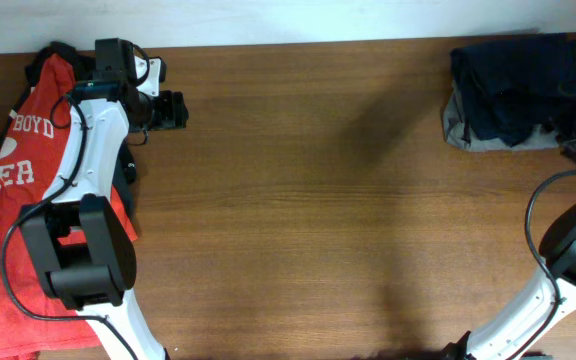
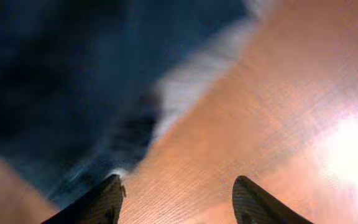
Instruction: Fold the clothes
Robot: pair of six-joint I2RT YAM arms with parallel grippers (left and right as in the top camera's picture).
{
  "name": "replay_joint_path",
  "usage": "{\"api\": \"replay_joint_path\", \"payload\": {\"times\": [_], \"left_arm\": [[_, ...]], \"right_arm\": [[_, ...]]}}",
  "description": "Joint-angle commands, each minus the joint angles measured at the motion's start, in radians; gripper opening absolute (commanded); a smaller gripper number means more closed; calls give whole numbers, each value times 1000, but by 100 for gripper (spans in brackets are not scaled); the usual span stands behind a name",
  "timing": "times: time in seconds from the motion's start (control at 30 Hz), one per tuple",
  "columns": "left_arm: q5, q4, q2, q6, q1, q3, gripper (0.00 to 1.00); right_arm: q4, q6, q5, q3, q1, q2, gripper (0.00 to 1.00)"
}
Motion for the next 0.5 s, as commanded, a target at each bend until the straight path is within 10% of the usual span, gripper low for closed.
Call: {"api": "replay_joint_path", "payload": {"times": [0.0,0.27,0.47], "left_arm": [[5,2,9,-3,-3,16,73],[4,3,9,-3,-3,16,73],[-1,3,9,-3,-3,16,73]], "right_arm": [[69,-353,-200,22,14,-105,67],[478,-700,-163,22,105,-27,75],[781,-642,-135,22,122,142,85]]}}
